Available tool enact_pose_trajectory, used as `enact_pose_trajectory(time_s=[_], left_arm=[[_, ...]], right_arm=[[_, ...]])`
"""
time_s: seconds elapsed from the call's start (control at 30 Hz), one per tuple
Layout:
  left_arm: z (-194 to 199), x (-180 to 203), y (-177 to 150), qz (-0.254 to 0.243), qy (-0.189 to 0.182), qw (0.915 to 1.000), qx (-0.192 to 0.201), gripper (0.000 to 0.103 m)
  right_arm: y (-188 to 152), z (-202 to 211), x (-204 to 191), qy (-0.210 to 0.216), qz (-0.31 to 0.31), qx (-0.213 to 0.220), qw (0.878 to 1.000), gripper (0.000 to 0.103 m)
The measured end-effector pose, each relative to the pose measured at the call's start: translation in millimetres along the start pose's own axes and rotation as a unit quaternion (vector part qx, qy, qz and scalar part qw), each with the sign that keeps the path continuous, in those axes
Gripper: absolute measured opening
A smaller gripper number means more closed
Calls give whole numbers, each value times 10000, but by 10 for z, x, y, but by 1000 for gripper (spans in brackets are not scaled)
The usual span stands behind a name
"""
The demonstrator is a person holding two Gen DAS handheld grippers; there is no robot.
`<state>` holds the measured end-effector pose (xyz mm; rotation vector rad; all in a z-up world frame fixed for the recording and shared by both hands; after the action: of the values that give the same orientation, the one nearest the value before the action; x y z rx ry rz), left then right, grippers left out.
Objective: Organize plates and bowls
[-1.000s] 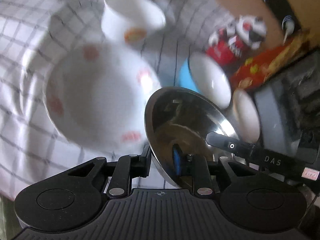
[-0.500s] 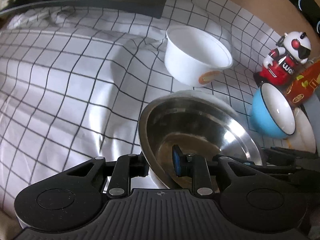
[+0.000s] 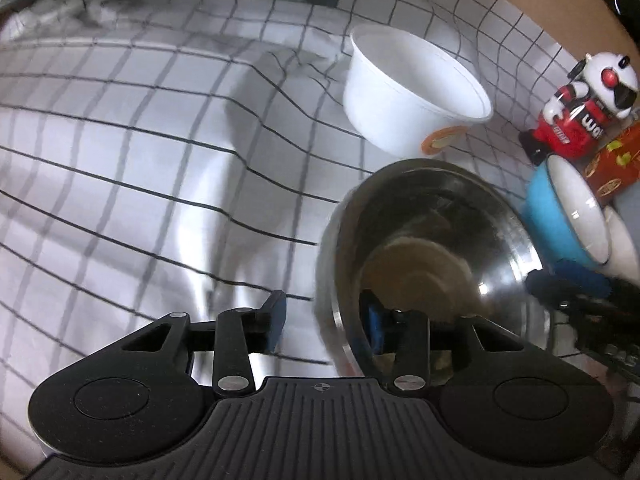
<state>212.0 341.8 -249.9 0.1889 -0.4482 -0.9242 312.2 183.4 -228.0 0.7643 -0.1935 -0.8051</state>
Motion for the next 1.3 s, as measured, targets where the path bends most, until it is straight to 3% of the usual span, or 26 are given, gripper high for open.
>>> enact_pose_trajectory(time_s=[0.07,0.17,0.3,0.33,0.63,0.8,0.9,0.97,1.03,1.1,1.13,1.2,1.27,1.3], left_arm=[[-27,49,25,56,-268,9996,-35,45],[-75,104,60,-81,-274,9995,-111,48],[-101,121,95,-102,-285,9991,-301,48],[-104,126,95,-84,-303,9988,-373,48],[-151,487,-104,-403,-630,9945,-735,55],[-132,497,-34,-325,-534,9962,-609,48],[107,501,110,-529,-107,9983,208,48],[355,536,227,-564,3,9938,961,48],[590,697,303,-611,-370,9869,1446,48],[751,974,335,-869,-697,9786,1732,48],[799,1169,324,-1047,-875,9751,1751,48],[800,1654,219,-1354,-1422,9701,1426,48],[733,2182,20,-1699,-2024,9594,986,48],[667,2431,-85,-1858,-2190,9545,797,48]], right_arm=[[-12,-80,90,50,-263,-146,9995,56],[-60,-281,124,554,-771,-534,9941,56],[-186,-429,70,1442,-1602,-968,9717,56],[-202,-415,59,1488,-1695,-974,9694,56],[-509,-125,191,1071,-1642,-920,9763,58],[-572,-46,269,972,-1795,-813,9756,59],[-552,131,368,488,-1843,-518,9803,59],[-544,333,479,133,-1846,-307,9822,60],[-549,660,634,-200,-1828,-15,9829,61],[-587,1042,826,-863,-1557,350,9834,65],[-613,1204,902,-1199,-1364,526,9820,69],[-704,1535,1120,-1894,-1007,892,9726,80],[-822,1721,1368,-2178,-868,1026,9667,80],[-904,1749,1546,-2129,-900,867,9690,80]])
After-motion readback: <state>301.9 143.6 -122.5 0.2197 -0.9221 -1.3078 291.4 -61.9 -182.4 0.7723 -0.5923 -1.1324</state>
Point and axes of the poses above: each gripper's, at about its wrist camera, not at the fingertips, and z roughly against the way its jaws point, x to its right, y to its top, the point moved 8 cm from there along -z, roughly the way its jaws point, and after that the axes turned 5 degrees about -x, right-handed, at the moved point
